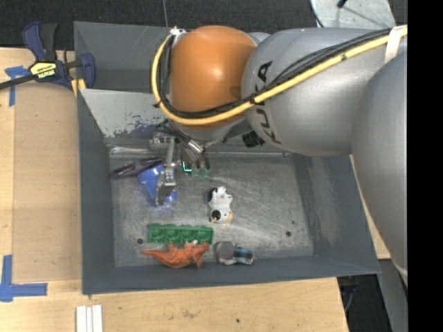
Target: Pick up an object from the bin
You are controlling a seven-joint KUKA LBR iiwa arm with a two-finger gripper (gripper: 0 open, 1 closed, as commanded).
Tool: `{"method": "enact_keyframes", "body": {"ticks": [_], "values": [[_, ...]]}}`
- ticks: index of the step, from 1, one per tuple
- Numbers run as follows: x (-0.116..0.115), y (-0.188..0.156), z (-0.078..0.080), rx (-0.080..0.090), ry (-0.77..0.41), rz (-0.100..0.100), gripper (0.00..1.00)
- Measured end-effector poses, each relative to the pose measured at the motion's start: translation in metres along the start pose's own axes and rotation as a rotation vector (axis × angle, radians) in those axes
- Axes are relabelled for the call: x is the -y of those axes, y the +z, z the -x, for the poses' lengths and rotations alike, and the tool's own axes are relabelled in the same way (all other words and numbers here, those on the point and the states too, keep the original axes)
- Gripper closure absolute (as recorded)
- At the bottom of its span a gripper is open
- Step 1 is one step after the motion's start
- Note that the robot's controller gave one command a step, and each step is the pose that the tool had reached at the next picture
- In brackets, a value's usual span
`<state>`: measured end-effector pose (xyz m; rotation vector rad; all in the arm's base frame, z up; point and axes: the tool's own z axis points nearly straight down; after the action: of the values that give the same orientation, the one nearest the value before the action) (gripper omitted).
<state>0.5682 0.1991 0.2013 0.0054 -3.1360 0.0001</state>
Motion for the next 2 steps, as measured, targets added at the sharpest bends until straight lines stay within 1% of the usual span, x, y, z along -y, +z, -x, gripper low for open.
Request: {"method": "enact_keyframes", "body": {"ticks": [1,2], "values": [[0.001,-0.005,0.002,0.008,0.003,0.001,0.0],[0.018,0.059,0.012,0.014,-0.052,0.002,0.0]]}}
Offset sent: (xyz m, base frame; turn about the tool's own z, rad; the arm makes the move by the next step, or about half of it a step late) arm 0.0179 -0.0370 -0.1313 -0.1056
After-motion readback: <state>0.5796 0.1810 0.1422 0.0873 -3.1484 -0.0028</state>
